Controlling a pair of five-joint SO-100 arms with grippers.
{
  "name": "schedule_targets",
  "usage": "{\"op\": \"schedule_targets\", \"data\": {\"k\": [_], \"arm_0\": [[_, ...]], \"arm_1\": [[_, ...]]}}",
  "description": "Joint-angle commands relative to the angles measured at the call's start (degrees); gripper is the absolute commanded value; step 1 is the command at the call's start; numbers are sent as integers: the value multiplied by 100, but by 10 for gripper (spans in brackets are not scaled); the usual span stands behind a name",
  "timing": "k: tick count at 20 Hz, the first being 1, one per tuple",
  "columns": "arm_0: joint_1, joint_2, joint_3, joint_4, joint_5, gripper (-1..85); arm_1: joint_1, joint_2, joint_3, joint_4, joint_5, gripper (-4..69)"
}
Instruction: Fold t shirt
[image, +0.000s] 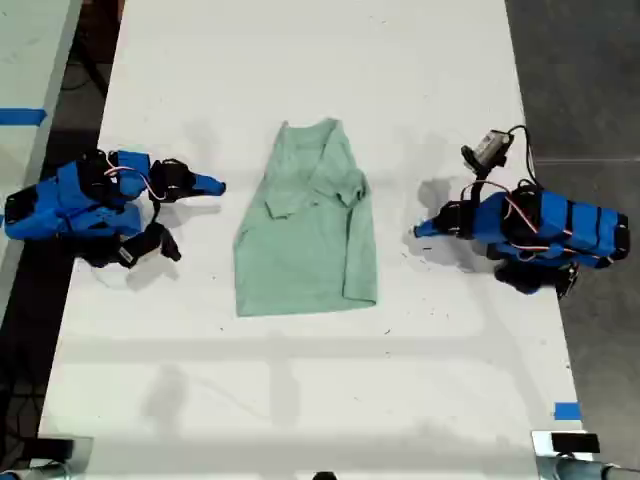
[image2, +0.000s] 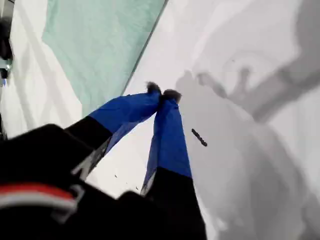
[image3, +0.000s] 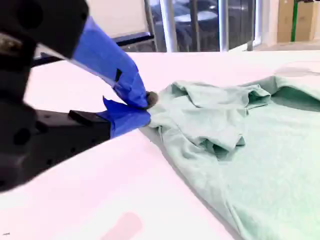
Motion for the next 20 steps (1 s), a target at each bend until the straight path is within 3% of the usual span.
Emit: {"op": "schedule_targets", "data": {"k": [1, 3, 6, 12, 20], "arm_0": [[352, 26, -70, 35, -554, -3], [536, -844, -870, 202, -835, -3], [1494, -3138, -2215, 105, -1354, -2], [3146, -6996, -3999, 26, -2417, 206], [2285, -9062, -4887, 35, -2250, 188]], "arm_1": [[0, 88, 316, 62, 229, 12], [26, 88, 316, 53, 220, 12], [35, 88, 316, 35, 193, 12], [0, 88, 316, 9, 158, 12], [-26, 88, 316, 9, 105, 12]]}}
